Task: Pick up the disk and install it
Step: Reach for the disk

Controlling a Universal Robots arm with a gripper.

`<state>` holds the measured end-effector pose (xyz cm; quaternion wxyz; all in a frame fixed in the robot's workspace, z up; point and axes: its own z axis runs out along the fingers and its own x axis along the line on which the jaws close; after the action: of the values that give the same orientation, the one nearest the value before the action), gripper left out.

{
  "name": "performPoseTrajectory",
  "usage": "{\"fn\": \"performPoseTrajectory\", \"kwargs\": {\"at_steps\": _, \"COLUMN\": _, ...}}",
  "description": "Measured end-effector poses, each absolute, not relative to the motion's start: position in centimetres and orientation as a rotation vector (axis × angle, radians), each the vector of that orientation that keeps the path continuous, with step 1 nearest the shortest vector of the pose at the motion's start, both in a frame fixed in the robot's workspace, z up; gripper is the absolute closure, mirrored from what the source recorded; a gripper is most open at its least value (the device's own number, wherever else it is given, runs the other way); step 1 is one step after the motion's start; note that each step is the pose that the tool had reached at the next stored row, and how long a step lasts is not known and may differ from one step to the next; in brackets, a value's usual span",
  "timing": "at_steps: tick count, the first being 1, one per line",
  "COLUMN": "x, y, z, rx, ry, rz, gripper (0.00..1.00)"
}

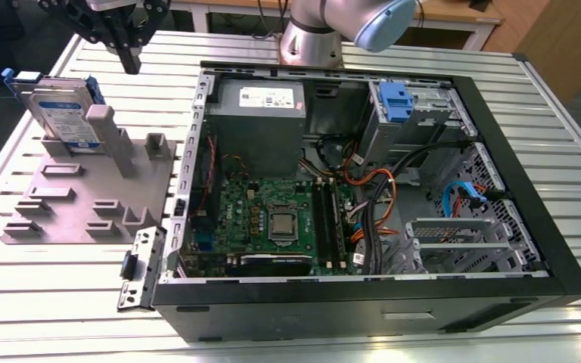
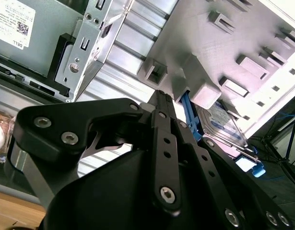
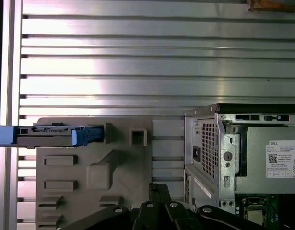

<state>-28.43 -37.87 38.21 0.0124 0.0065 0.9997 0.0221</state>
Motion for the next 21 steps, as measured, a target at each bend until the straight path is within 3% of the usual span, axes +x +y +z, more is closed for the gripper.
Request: {"fn": "performPoseTrajectory", "kwargs": {"at_steps": 21, "x": -29.37, "y": -37.86, "z": 38.21, "rx": 0.02, "ry": 3.116, "rz": 0.069, "gripper": 0.89}}
